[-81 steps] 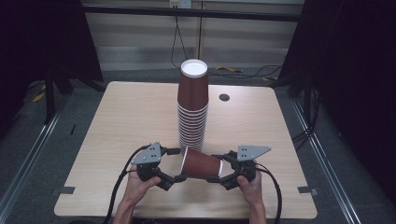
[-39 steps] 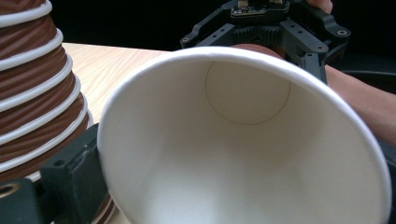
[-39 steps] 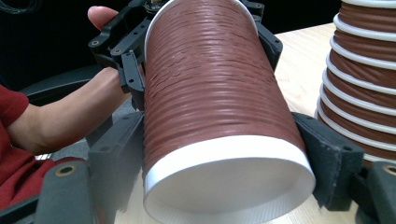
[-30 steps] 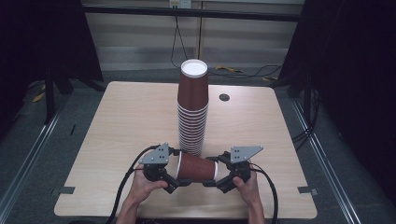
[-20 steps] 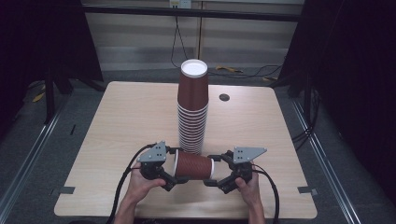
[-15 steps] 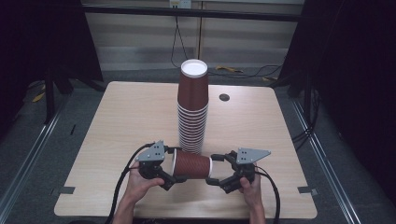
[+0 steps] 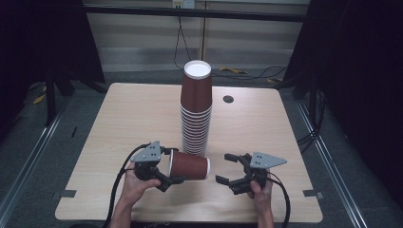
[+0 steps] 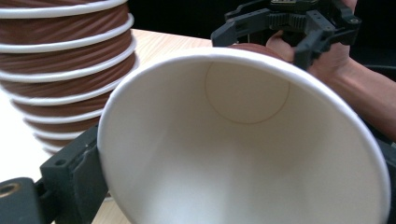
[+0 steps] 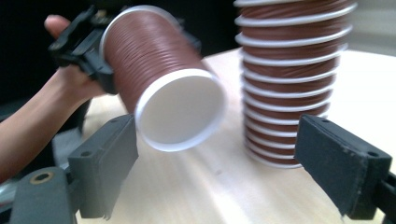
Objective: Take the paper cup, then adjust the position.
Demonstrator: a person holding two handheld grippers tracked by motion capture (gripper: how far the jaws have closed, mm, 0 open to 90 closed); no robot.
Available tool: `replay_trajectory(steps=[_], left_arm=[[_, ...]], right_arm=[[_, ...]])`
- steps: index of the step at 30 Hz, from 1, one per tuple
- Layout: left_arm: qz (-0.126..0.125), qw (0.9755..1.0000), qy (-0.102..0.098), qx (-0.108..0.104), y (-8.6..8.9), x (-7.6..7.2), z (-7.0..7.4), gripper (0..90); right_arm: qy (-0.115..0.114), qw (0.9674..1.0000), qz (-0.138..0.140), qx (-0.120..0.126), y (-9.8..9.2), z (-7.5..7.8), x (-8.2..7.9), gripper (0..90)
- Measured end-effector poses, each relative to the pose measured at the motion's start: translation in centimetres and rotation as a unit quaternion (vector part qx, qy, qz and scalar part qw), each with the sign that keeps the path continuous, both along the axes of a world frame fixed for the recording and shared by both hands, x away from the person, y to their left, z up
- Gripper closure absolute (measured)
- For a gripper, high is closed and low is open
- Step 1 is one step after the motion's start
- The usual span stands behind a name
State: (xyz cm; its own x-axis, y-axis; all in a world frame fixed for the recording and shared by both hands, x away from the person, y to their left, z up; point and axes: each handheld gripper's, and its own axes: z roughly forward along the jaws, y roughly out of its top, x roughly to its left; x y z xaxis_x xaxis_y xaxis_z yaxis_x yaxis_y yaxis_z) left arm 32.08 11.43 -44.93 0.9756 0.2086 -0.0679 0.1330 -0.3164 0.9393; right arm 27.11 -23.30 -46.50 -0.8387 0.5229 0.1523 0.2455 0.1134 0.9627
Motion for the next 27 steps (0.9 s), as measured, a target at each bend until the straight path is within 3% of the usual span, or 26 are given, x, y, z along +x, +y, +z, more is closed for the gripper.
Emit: replay_trajectory(steps=[6,12,19,23,27], left_arm=[[0.012,0.9998,0.001,0.013,0.9,0.4,0.0,3.9],[0.022,0.9993,0.0,0.031,1.3,0.5,0.1,3.9],[0.035,0.9986,0.005,0.04,2.1,0.8,0.3,3.9],[0.048,0.9972,0.006,0.057,2.6,1.1,0.3,3.9],[0.056,0.9969,0.011,0.055,3.2,1.2,0.4,3.9]], right_arm=[[-0.016,0.9976,-0.067,0.005,-1.1,-0.4,-0.6,13.4],[-0.029,0.9927,-0.114,-0.024,-1.5,-0.8,-0.9,13.4],[-0.033,0.9823,-0.179,-0.044,-1.9,-1.4,-1.1,13.4],[-0.033,0.9769,-0.206,-0.046,-2.0,-1.9,-1.3,13.4],[-0.051,0.9668,-0.245,-0.051,-2.0,-2.4,-1.2,13.3]])
